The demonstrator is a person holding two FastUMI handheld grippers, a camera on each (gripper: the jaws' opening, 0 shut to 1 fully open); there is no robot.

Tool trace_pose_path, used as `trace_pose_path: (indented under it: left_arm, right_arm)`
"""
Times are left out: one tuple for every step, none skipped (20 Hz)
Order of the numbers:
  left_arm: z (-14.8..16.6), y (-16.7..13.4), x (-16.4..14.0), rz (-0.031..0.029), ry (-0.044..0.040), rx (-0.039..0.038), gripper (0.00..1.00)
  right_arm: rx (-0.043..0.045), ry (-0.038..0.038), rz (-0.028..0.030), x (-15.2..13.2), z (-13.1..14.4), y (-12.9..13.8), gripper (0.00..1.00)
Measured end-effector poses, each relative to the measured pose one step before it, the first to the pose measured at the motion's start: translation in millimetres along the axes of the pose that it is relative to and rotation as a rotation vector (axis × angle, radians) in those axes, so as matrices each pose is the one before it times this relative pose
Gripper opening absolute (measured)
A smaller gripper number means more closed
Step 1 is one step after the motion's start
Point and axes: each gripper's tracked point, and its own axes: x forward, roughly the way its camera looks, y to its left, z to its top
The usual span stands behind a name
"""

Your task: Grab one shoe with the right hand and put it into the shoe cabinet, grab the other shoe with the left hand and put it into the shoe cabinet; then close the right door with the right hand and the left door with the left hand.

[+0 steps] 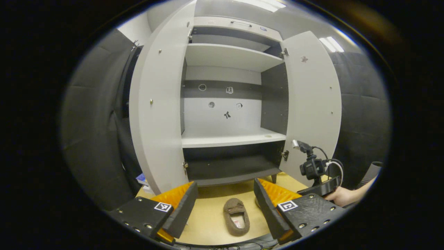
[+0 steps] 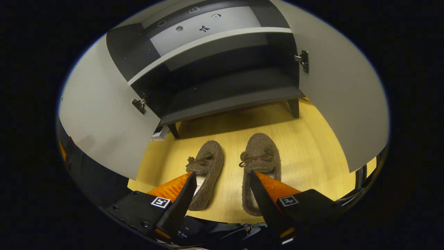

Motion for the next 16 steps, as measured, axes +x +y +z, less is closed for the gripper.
trace_pose_path:
  left_arm:
    - [-0.98,0.28,0.67,0.00013,0.00569,-0.00590,0.94]
    - [-1.29,-0.05,-0.35,0.00069,0.00304,-0.00470,0.94]
    - [0.88,-0.29,-0.37,0.00127,0.00173,-0.00305,0.94]
    - [-1.66,0.23,0.60,0.00284,0.00168,-0.00186,0.94]
    - [-1.20,-0.31,0.92,0.00159,0.00240,-0.00198,0.94]
    - [-1.92,0.44,-0.58,0.00127,0.00380,-0.00277,0.94]
    - [-1.55,-0.16,0.12,0.00124,0.00340,-0.00369,0.94]
    - [-2.32,0.00,0.29,-0.00014,0.00474,-0.00412,0.94]
    - [-1.40,-0.32,0.33,-0.00063,0.00511,-0.00389,0.94]
    - [-1.43,0.77,-0.34,0.00144,0.00405,-0.00389,0.94]
    - [-1.21,-0.09,0.98,0.00124,0.00449,-0.00390,0.94]
    - [-1.21,0.32,-0.85,0.00148,0.00370,-0.00359,0.94]
    - [-0.24,-0.01,0.10,0.00221,0.00201,-0.00271,0.94]
    - [-1.28,0.35,-0.11,0.00233,0.00038,-0.00099,0.94]
    - [0.69,0.07,0.29,0.00198,-0.00068,0.00254,0.94]
    - [-0.24,0.25,-0.84,0.00121,-0.00137,0.00488,0.94]
  right_arm:
    - [-0.00545,0.02449,-0.00864,6.79,-10.38,-2.98,0.98]
    - [-0.00321,0.02372,-0.01013,7.11,-7.91,-2.34,0.97]
    - [-0.00686,0.01584,-0.01226,8.77,-6.83,-4.26,0.98]
    - [-0.01091,0.00886,-0.02291,9.10,-3.29,-5.02,0.98]
    - [-0.01776,0.00586,-0.02864,11.77,-3.47,-5.84,0.98]
    - [-0.02044,-0.00011,-0.02756,8.95,0.10,-5.61,0.98]
    - [-0.01749,-0.00589,-0.02783,9.81,1.27,-4.00,0.98]
    - [-0.01785,-0.00646,-0.02382,8.42,2.85,-3.90,0.98]
    - [-0.02156,-0.00880,-0.01626,8.34,2.05,-1.40,0.98]
    - [-0.02522,-0.00110,-0.02117,5.30,1.15,-2.20,0.97]
    - [-0.02315,0.00018,-0.02267,5.17,0.93,-3.43,0.90]
    - [-0.01216,0.00260,-0.01961,4.75,0.65,-1.95,0.82]
    - [-0.00448,0.00178,-0.01546,4.10,0.40,-1.74,0.73]
    - [-0.00169,0.00343,-0.02042,2.44,1.17,-4.83,0.61]
    - [0.00109,0.00818,-0.02263,3.16,-1.12,-4.64,0.59]
    - [0.00606,0.00022,-0.02236,1.01,1.71,-5.66,0.49]
